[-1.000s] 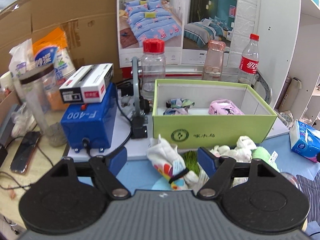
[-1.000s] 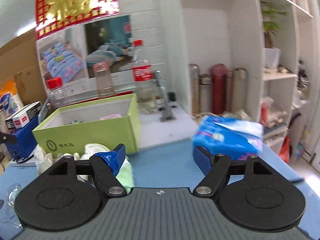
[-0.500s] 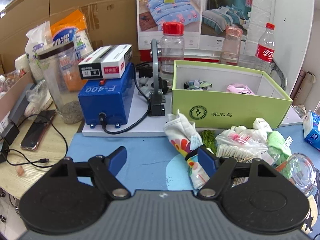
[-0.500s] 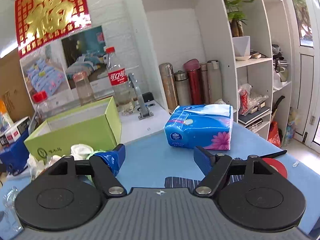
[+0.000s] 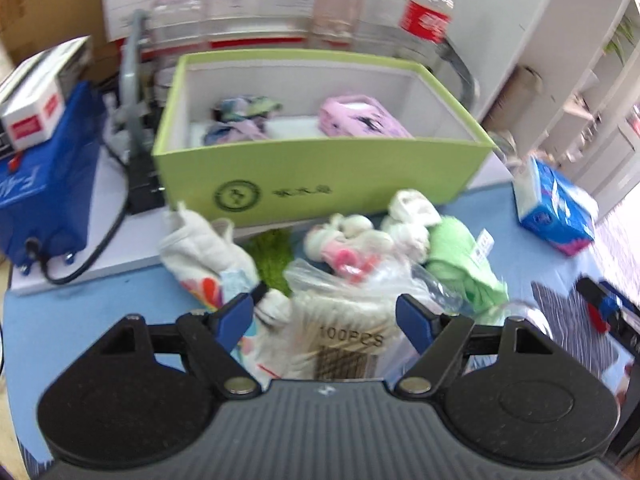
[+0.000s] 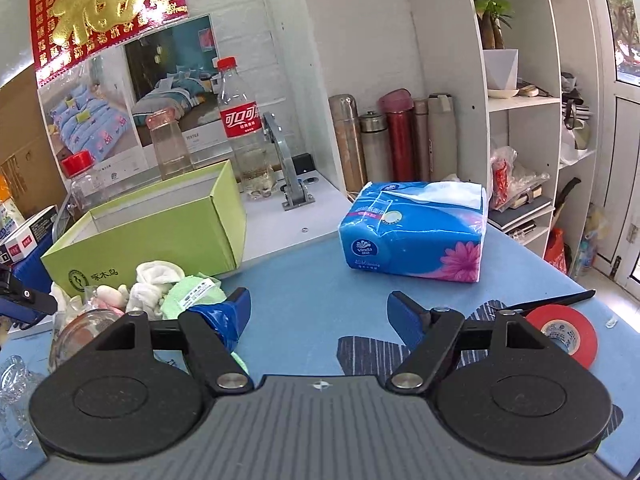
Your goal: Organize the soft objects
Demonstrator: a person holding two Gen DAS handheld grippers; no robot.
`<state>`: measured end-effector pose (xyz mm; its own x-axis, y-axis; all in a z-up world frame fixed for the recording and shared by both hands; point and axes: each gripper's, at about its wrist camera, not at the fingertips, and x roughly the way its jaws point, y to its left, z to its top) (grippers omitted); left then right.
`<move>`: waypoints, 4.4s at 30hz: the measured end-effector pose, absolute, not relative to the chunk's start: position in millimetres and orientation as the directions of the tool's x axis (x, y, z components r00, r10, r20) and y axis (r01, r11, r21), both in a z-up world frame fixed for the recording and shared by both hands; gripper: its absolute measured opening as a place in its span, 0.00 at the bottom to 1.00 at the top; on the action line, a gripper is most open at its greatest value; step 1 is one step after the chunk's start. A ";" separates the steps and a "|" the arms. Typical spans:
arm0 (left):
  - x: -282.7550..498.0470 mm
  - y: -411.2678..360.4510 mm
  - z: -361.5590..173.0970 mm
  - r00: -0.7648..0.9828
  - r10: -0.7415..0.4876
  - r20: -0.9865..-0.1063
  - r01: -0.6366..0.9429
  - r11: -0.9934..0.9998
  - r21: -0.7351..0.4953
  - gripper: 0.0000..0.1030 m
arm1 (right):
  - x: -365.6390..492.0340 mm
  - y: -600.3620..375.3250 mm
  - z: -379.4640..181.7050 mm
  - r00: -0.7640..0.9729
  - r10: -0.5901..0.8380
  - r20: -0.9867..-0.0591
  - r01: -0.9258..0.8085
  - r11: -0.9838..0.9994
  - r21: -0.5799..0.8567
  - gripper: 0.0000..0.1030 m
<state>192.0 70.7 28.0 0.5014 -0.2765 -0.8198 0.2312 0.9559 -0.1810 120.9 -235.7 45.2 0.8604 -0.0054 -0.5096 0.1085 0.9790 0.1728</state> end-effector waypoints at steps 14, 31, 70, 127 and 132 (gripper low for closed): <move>181.5 160.0 -5.0 0.516 0.149 -0.844 -0.127 0.987 0.096 0.78 | 134.1 -223.9 47.6 0.849 0.032 -0.528 0.075 0.981 0.179 0.60; 191.8 43.6 15.8 0.476 -0.160 -0.865 0.435 0.898 0.073 0.80 | 130.9 -234.8 55.4 0.853 0.015 -0.521 0.111 0.971 0.210 0.60; 140.7 211.1 -2.0 0.573 -0.077 -0.816 -0.160 0.966 -0.203 0.98 | 222.0 -227.4 20.9 0.547 0.109 -0.830 -0.166 0.986 0.019 0.63; 145.1 194.8 -40.9 0.562 0.114 -0.819 -0.311 0.947 -0.082 0.99 | 191.6 -224.9 -17.2 0.769 0.082 -0.634 -0.110 0.994 -0.005 0.74; 143.6 185.4 -45.5 0.563 0.165 -0.810 -0.294 0.956 -0.010 0.98 | 190.8 -224.3 -17.0 0.768 0.085 -0.634 -0.115 0.993 -0.006 0.75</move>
<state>143.6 185.4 -45.5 0.5634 0.1647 -0.8096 -0.2940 0.9557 -0.0102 190.8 -224.3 -17.0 0.7684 0.0849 -0.6343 -0.1148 0.9934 -0.0062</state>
